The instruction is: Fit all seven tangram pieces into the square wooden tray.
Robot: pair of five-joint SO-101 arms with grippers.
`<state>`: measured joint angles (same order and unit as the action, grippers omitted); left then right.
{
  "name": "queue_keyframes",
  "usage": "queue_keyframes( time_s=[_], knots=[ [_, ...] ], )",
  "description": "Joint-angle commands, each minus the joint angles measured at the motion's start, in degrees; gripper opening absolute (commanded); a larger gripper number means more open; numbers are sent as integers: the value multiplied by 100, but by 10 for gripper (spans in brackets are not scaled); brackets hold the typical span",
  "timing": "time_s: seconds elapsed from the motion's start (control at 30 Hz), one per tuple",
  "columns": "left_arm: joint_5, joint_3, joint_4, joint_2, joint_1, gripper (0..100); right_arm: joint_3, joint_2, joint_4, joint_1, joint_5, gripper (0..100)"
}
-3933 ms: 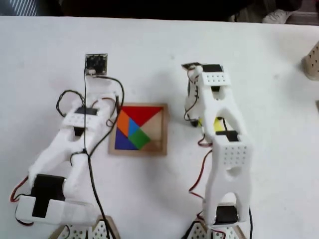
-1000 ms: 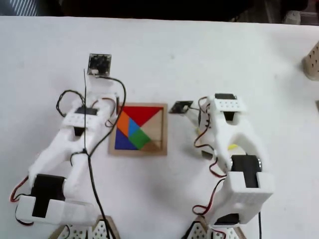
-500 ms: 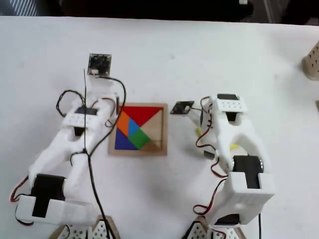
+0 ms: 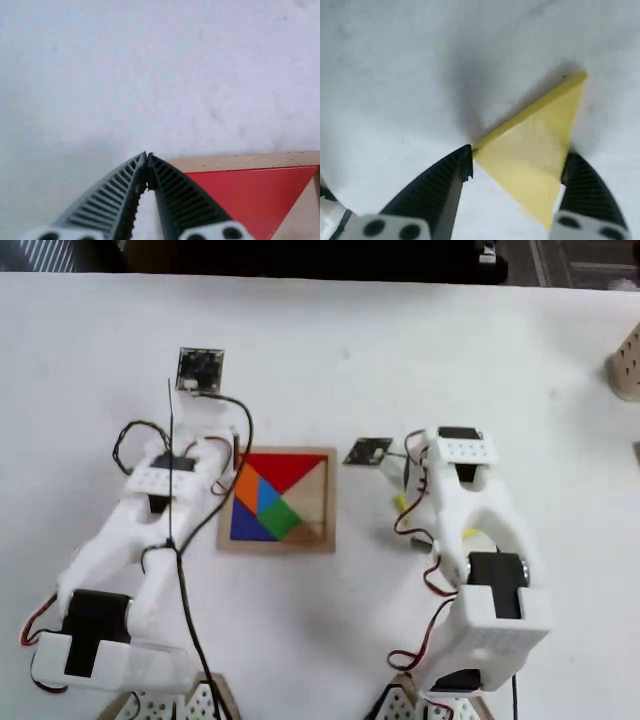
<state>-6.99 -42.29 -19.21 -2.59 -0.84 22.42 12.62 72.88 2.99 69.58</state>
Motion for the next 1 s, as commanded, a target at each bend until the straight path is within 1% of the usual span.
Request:
queue_keyframes(
  time_s=[0.0,0.13,0.3,0.4,0.5,0.63,0.8,0.97],
  knots=[
    [53,255,167,-75,48,24,53,-13,-101,-31,88,203],
    [53,255,167,-75,48,24,53,-13,-110,-40,88,258],
    [53,264,167,-75,48,24,26,-84,-66,-13,88,265],
    [53,281,167,-48,48,24,-88,-365,418,31,79,268],
    [53,281,167,-48,48,24,-70,-822,708,-31,70,325],
    [53,281,167,-48,48,24,440,-1059,215,-171,114,426],
    [53,281,167,-48,48,24,1196,-945,-637,-31,114,433],
    [53,281,167,-48,48,24,1125,-866,-629,4,97,433]
  ],
)
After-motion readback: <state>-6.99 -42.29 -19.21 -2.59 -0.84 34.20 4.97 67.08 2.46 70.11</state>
